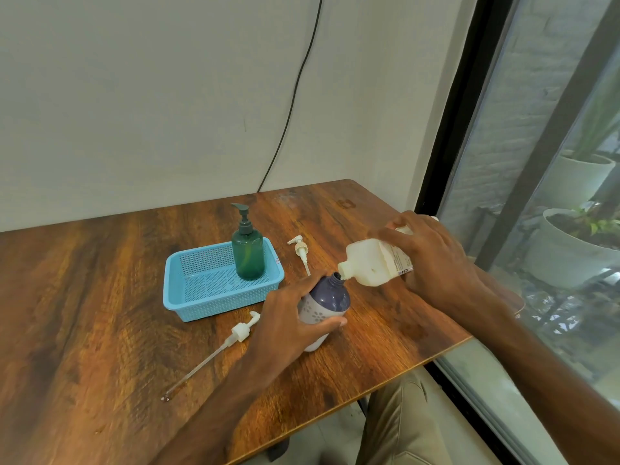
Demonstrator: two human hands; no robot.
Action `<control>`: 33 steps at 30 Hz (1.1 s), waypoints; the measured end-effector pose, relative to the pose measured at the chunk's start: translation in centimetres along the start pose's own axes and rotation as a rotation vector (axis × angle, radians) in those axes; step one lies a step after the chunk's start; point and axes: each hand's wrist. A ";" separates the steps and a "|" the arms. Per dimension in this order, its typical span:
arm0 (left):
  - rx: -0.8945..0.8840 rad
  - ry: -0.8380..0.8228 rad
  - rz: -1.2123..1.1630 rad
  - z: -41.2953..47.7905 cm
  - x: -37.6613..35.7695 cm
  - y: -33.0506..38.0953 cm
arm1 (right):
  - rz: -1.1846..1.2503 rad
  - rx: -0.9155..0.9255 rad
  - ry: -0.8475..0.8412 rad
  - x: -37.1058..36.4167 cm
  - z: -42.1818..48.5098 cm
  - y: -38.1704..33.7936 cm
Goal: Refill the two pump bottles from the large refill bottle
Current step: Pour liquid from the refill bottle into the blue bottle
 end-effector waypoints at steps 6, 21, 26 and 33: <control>0.003 -0.007 0.011 0.0 0.0 0.1 | -0.012 -0.006 -0.002 -0.1 0.1 0.1; 0.032 -0.020 0.010 -0.1 -0.1 -0.2 | -0.016 0.006 -0.005 0.1 0.1 -0.1; 0.027 -0.016 0.017 0.0 0.0 0.0 | -0.017 -0.002 -0.006 0.2 0.1 -0.3; 0.027 -0.018 0.018 0.0 -0.1 -0.2 | -0.030 -0.017 -0.017 0.2 0.3 -0.5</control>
Point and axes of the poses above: each hand's wrist, its own z-axis towards the middle knuckle, its own x-axis out of the back of the hand, y = z × x, and after that the axes turned 15 degrees about z, right-handed
